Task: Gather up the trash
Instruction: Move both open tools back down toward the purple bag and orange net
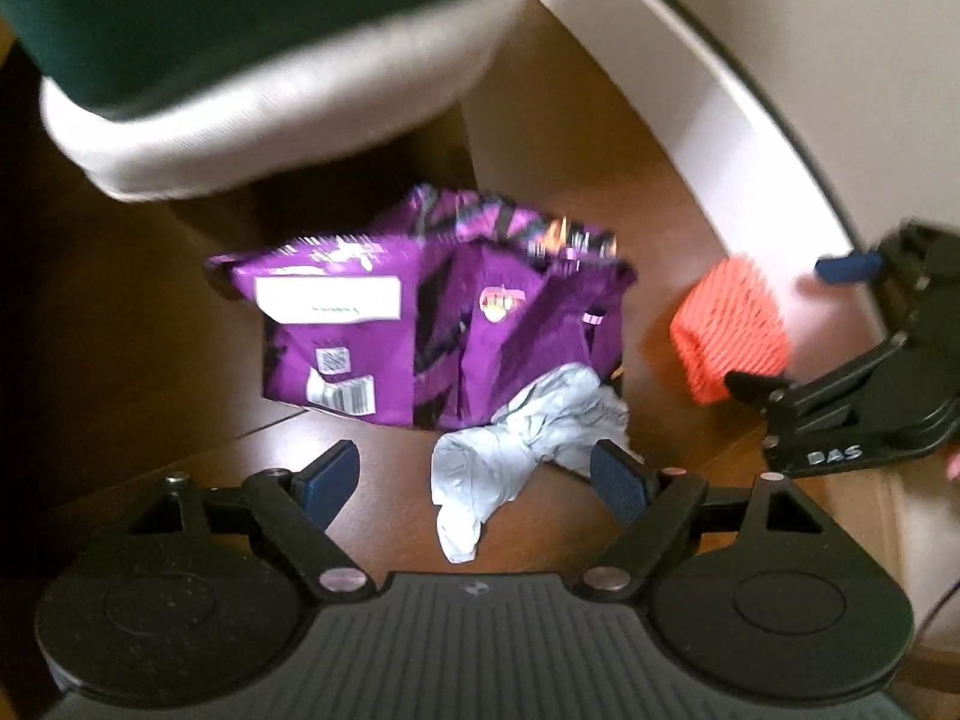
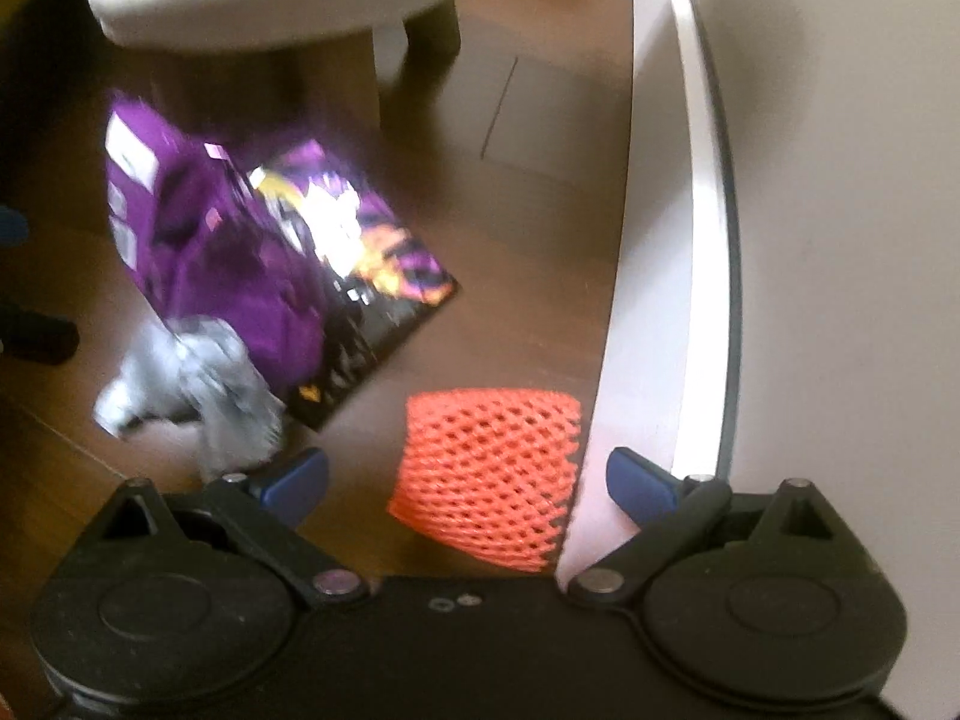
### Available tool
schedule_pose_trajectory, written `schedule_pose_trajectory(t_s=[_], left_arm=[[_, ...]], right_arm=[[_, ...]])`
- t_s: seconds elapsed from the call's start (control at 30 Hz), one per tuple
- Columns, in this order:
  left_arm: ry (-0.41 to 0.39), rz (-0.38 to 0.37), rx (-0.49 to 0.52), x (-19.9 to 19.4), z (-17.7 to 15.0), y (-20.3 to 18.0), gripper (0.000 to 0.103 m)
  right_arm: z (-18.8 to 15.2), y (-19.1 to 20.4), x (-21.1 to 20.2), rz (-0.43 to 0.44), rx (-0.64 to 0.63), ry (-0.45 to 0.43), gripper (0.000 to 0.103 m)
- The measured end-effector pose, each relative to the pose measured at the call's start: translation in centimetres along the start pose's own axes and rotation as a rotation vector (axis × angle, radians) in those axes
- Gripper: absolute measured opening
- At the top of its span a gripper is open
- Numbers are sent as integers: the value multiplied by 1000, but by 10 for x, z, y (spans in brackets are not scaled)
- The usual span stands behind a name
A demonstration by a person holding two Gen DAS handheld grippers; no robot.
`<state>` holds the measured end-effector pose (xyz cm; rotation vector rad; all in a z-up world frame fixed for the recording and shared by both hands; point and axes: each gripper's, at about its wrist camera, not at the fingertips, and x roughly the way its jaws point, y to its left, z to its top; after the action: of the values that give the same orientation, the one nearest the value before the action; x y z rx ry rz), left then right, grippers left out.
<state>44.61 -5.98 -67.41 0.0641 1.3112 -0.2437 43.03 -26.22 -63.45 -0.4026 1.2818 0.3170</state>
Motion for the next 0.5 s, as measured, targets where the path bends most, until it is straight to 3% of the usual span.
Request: schedule_pose_trajectory(t_s=[0.27,0.5], left_arm=[[64,54,-31,56,-8,1,84],[87,70,-53,80,-11,3,84]], right_arm=[[-4,7,32,-4,-59,43,99],[-7,12,50,-15,-79,46,96]])
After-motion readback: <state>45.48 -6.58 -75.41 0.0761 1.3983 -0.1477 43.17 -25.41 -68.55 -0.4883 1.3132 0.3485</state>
